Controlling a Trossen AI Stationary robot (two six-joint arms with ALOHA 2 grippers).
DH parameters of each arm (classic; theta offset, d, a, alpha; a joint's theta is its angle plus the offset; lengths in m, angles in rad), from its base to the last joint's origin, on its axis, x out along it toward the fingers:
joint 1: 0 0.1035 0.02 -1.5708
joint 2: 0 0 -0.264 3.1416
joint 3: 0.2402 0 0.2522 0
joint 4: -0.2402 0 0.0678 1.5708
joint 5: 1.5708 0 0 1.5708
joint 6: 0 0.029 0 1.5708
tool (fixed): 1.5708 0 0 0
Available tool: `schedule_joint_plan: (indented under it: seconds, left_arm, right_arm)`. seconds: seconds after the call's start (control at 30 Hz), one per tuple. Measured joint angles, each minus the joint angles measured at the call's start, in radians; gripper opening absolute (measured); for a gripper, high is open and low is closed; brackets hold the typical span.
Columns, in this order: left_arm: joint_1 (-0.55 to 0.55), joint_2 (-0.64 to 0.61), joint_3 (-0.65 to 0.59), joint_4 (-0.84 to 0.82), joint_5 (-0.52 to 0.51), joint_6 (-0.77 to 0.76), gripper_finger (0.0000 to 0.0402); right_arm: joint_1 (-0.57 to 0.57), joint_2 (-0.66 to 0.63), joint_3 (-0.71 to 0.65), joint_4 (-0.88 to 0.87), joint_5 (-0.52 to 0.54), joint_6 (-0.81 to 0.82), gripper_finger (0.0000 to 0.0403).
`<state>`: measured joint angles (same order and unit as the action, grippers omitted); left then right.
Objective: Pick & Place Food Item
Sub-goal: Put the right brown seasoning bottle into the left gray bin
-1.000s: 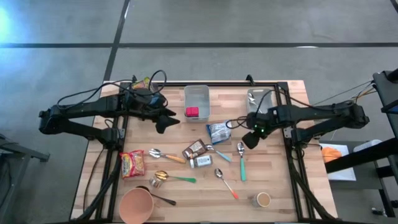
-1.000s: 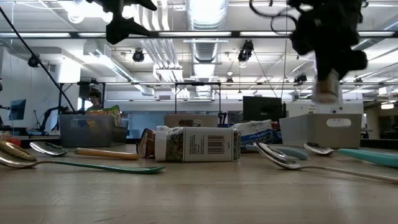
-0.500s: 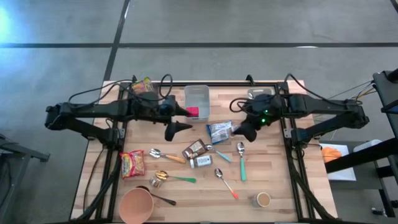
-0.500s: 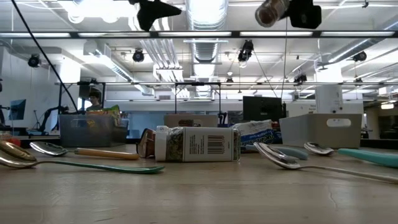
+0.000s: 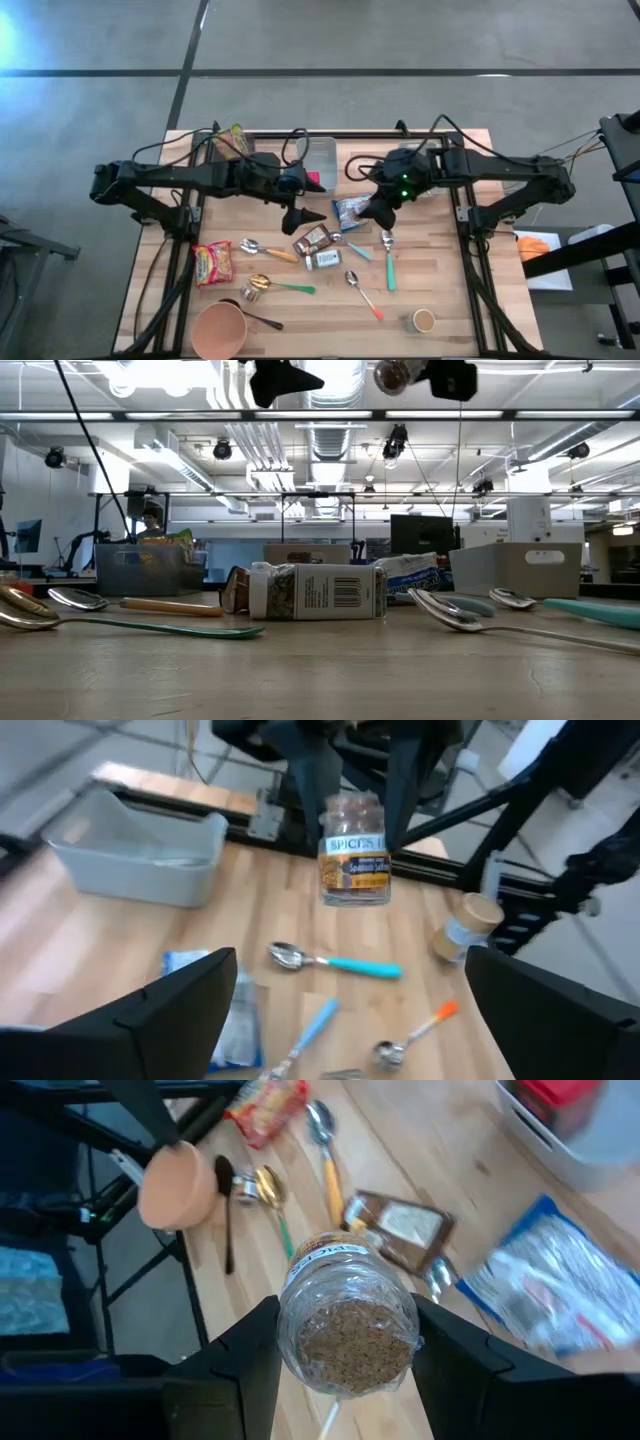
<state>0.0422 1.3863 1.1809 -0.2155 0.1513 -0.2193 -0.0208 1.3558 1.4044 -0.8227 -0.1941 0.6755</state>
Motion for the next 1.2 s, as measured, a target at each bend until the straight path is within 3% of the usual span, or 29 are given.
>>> schedule_joint_plan:
  seconds: [0.27, 0.5, 0.87, 1.2]
  left_arm:
    - [0.000, 0.059, 0.047, -0.001, 0.083, -0.125, 0.0399]
    - [-0.004, 0.065, 0.052, 0.005, 0.136, -0.146, 0.0398]
    - [-0.011, 0.065, 0.051, 0.013, 0.195, -0.153, 0.0398]
    - [-0.011, 0.065, 0.050, 0.014, 0.219, -0.153, 0.0394]
  right_arm:
    - [0.000, 0.128, 0.163, -0.010, -0.047, -0.120, 0.0175]
    - [0.001, 0.208, 0.256, -0.018, -0.105, -0.184, 0.0175]
    - [0.001, 0.281, 0.359, -0.028, -0.122, -0.230, 0.0175]
    - [0.001, 0.283, 0.369, -0.002, -0.122, -0.233, 0.0175]
